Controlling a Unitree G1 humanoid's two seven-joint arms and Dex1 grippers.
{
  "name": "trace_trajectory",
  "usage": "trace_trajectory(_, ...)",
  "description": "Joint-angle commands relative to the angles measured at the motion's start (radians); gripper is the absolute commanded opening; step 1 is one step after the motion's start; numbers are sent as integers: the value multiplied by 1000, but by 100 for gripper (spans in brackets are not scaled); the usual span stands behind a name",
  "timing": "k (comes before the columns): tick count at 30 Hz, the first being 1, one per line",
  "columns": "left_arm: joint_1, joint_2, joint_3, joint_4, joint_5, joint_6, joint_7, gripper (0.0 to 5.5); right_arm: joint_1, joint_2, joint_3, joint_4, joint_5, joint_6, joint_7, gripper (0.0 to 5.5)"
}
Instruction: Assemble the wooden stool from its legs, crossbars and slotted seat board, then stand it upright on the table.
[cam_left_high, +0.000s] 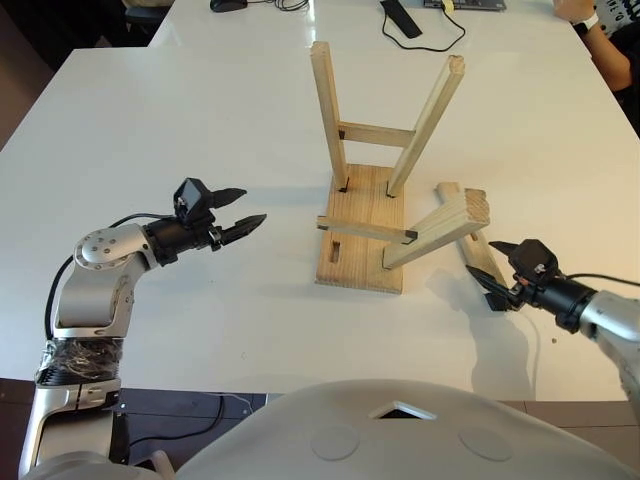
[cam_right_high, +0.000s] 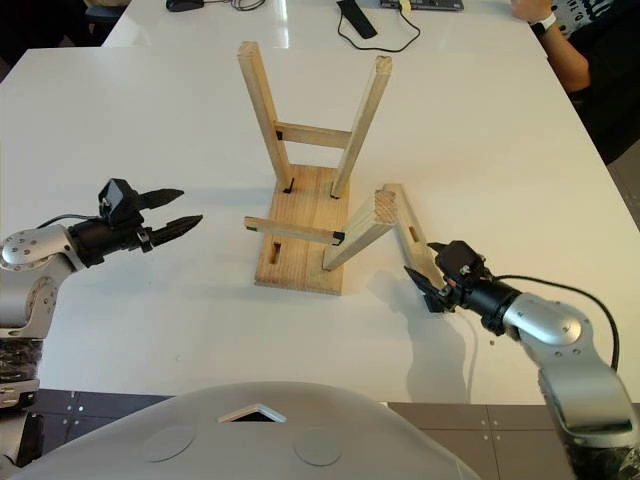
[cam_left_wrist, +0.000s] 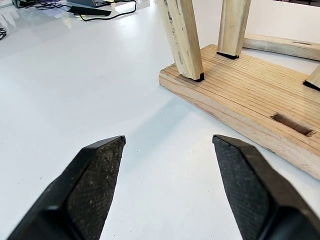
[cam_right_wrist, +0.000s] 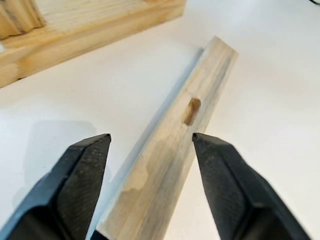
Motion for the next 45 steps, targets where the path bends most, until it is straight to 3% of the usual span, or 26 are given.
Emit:
trace_trajectory(1,-34,-23,12,28,1,15,39,324,-25,74,2,35,-9,11,-61,301)
trace_trajectory(13,-157,-75,39,75,26,62,220,324,36,145,71,175,-33,-45,-50,301)
trace_trajectory(20,-297,-91,87,111,53,127,392,324,44,165,50,214,-10,-67,-49,203)
trace_trajectory(26,-391,-85,73,-11,53,195,452,324,-8,159,-40,208,55,-53,-43,203)
trace_trajectory(32,-547,-102,75,-271,-233,397,357,324,-217,106,-305,145,285,-23,-24,203)
trace_trajectory(37,-752,-216,-49,-272,-399,515,312,324,-478,-34,-476,103,609,87,29,203)
trace_trajectory(40,-779,-299,-87,-233,-475,537,272,324,-584,-105,-486,61,847,182,66,203)
trace_trajectory(45,-742,-349,-59,-214,-601,582,252,395,-705,-178,-378,32,1043,290,127,203)
